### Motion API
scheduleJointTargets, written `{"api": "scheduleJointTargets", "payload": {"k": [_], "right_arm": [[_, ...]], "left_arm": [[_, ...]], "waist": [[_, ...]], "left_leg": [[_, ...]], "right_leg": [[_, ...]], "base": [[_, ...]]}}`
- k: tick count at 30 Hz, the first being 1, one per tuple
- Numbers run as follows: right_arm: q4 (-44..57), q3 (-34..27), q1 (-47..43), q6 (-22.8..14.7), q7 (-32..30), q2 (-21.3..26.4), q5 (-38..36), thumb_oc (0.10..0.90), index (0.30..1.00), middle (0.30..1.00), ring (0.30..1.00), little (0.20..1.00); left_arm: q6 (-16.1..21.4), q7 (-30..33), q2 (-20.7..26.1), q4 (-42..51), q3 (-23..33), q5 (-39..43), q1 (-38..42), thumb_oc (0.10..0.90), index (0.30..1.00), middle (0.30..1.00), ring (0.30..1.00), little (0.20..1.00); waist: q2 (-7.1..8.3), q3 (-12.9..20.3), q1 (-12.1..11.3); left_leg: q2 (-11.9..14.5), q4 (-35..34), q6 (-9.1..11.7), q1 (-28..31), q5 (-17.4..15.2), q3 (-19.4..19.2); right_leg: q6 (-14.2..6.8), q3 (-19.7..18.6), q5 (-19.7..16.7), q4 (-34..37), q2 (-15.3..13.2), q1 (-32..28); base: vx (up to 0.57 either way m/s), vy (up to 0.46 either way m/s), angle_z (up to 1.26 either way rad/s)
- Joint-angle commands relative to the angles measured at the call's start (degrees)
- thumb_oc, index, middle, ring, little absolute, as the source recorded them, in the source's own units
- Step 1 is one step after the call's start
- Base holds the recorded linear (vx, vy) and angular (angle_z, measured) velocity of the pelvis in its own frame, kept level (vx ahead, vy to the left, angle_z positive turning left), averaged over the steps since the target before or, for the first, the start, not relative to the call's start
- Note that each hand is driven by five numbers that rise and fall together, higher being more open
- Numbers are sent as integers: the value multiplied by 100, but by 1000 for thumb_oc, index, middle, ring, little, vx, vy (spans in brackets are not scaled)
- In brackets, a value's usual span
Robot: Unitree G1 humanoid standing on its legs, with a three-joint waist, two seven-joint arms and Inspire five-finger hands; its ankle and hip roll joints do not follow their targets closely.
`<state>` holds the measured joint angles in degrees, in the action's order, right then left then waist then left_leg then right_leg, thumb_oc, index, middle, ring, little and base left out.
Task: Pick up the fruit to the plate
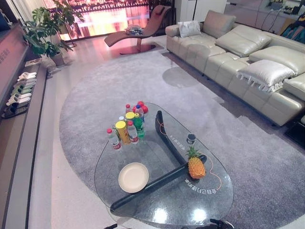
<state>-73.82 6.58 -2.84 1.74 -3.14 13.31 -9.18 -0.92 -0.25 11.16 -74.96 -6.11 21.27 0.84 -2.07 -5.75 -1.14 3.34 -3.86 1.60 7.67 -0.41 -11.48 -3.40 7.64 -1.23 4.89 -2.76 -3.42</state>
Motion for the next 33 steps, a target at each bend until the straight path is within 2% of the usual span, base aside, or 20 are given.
{"api": "scheduleJointTargets", "payload": {"k": [1,4,7,11,13,17,22,28,33], "right_arm": [[-376,-104,-406,-191,-537,323,-390,800,900,900,900,900],[-268,-176,-575,-394,-656,424,-688,800,900,900,900,900],[-28,-265,-714,-840,-878,453,-1050,800,900,900,900,900],[235,-315,-776,-1015,-1023,428,-1256,800,900,900,900,900],[785,-329,-778,-1157,-1341,424,-1465,800,900,900,900,900],[2288,-382,-822,-955,-1849,704,-1614,800,900,900,900,900],[3782,-503,-853,-789,-2336,1099,-1594,800,900,900,900,900],[4561,-728,-1059,-933,-2472,1325,-1562,800,900,900,900,900],[4945,-724,-1845,-951,-2630,1494,-1659,800,900,900,900,900]], "left_arm": [[-11,151,76,-316,-5,245,510,800,900,900,900,900],[-11,103,178,-321,25,258,603,800,900,900,900,900],[239,92,255,-384,8,217,660,800,900,900,900,900],[361,152,270,-358,-46,236,675,800,900,900,900,900],[454,202,309,-245,-101,198,608,800,900,900,900,900],[503,238,465,91,-267,271,420,800,900,900,900,900],[605,52,588,466,-281,637,216,800,900,900,900,900],[757,-148,642,833,-427,1026,188,800,900,900,900,900],[729,-154,710,1008,-606,1267,320,800,900,900,900,900]], "waist": [[264,-348,53],[300,-512,32],[420,-743,-29],[486,-886,-62],[558,-1031,-97],[623,-1297,-129],[608,-1515,-100],[531,-1780,-129],[452,-2150,-188]], "left_leg": [[-210,340,80,-365,-236,186],[-222,424,52,-531,-240,190],[-204,544,21,-785,-236,197],[-195,576,7,-889,-220,214],[-184,662,-11,-1007,-226,251],[-191,1005,-28,-1273,-296,275],[-252,1238,-77,-1473,-374,248],[-311,1416,-134,-1756,-389,272],[-375,1592,-164,-2104,-382,304]], "right_leg": [[-292,15,106,-465,-267,143],[-283,-19,116,-572,-250,326],[-268,-24,119,-735,-215,584],[-257,-37,134,-846,-178,699],[-249,-29,187,-1038,-136,829],[-235,51,190,-1282,-126,1039],[-219,62,184,-1352,-124,1155],[-215,92,214,-1563,-106,1438],[-189,172,193,-1741,-104,1795]], "base": [[-57,0,-2],[-79,-27,-2],[-110,-81,-2],[-49,-59,-4],[-36,-90,-2],[-32,-53,2],[-15,26,3],[-40,25,1],[-66,24,5]]}}
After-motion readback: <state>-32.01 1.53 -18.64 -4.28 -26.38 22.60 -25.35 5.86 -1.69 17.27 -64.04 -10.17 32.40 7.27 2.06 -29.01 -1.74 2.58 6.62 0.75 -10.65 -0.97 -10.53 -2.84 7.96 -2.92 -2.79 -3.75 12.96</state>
